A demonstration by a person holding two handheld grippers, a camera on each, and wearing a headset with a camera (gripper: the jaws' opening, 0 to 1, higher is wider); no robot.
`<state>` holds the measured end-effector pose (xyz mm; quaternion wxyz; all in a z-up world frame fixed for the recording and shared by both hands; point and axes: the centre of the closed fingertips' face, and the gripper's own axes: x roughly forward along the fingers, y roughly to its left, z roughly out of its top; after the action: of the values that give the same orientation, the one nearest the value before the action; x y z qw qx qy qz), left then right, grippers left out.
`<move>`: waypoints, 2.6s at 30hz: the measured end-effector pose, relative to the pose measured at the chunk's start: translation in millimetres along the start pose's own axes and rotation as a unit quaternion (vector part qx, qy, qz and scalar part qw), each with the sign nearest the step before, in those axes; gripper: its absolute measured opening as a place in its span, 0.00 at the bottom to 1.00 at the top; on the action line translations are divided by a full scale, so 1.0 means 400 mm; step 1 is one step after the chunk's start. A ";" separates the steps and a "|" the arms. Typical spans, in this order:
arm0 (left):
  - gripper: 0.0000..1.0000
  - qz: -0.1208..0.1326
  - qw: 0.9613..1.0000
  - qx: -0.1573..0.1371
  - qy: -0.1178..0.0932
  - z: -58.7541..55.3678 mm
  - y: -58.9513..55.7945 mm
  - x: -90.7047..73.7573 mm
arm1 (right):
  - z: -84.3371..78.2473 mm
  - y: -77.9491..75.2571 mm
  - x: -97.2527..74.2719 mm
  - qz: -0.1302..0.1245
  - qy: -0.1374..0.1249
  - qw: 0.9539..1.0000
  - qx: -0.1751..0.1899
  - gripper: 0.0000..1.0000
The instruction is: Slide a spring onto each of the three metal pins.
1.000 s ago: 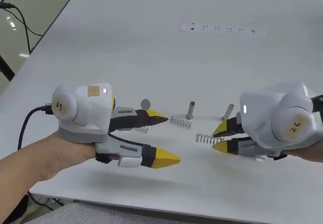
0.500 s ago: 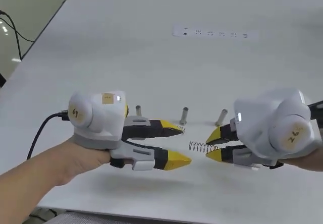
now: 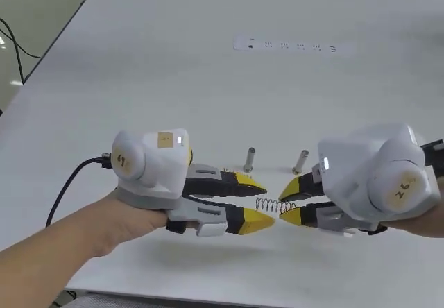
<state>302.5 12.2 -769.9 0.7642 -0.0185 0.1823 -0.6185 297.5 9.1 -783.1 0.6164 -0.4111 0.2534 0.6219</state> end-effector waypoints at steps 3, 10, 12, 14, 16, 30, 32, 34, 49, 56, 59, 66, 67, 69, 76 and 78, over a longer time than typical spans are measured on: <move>0.23 0.000 1.000 0.001 -0.003 0.003 -0.001 0.002 | 0.000 0.002 -0.001 0.001 0.001 1.000 -0.002 0.13; 0.19 0.000 1.000 0.004 -0.001 0.000 -0.006 0.001 | 0.008 0.004 -0.005 0.001 -0.002 1.000 -0.004 0.13; 0.17 -0.001 1.000 0.005 -0.003 0.002 -0.008 0.001 | 0.011 0.006 -0.006 0.001 -0.003 1.000 -0.005 0.13; 0.16 -0.001 1.000 0.006 -0.005 0.006 -0.010 0.002 | 0.012 0.007 -0.008 0.002 -0.002 1.000 -0.006 0.13; 0.14 -0.001 1.000 0.006 -0.006 0.008 -0.012 0.003 | 0.012 0.009 -0.008 0.003 -0.002 1.000 -0.006 0.13; 0.11 -0.002 1.000 0.012 -0.006 0.014 -0.023 0.003 | 0.018 0.013 -0.013 0.005 -0.005 1.000 -0.008 0.13; 0.10 -0.002 1.000 0.013 -0.005 0.014 -0.025 0.004 | 0.018 0.014 -0.013 0.006 -0.004 1.000 -0.008 0.13; 0.10 -0.003 1.000 0.013 -0.005 0.014 -0.027 0.004 | 0.018 0.014 -0.014 0.006 -0.004 1.000 -0.009 0.13; 0.08 -0.011 1.000 0.012 -0.003 0.011 -0.030 -0.001 | 0.019 0.018 -0.014 0.011 -0.011 1.000 -0.009 0.13; 0.08 -0.014 1.000 0.014 0.003 0.005 -0.031 0.000 | 0.017 0.023 -0.012 0.011 -0.015 1.000 -0.003 0.13; 0.08 -0.015 1.000 0.015 0.004 0.006 -0.033 0.001 | 0.016 0.024 -0.013 0.011 -0.016 1.000 -0.002 0.13; 0.07 -0.016 1.000 0.013 0.004 0.005 -0.034 0.003 | 0.012 0.027 -0.016 0.010 -0.017 1.000 0.002 0.13; 0.07 -0.017 1.000 0.013 0.004 0.005 -0.035 0.003 | 0.012 0.027 -0.016 0.012 -0.019 1.000 0.006 0.13; 0.07 -0.018 1.000 0.013 0.004 0.005 -0.037 0.002 | 0.005 0.028 -0.016 0.012 -0.015 1.000 0.008 0.13; 0.07 -0.019 1.000 0.012 0.005 0.004 -0.034 -0.002 | -0.014 0.028 -0.021 0.008 -0.016 1.000 0.016 0.13; 0.07 -0.020 1.000 0.012 0.005 0.004 -0.036 0.000 | -0.014 0.028 -0.022 0.009 -0.017 1.000 0.015 0.13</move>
<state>289.7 8.4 -764.7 0.7508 -0.0103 0.1781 -0.6359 286.7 -1.8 -781.1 0.6212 -0.3890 0.2560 0.6303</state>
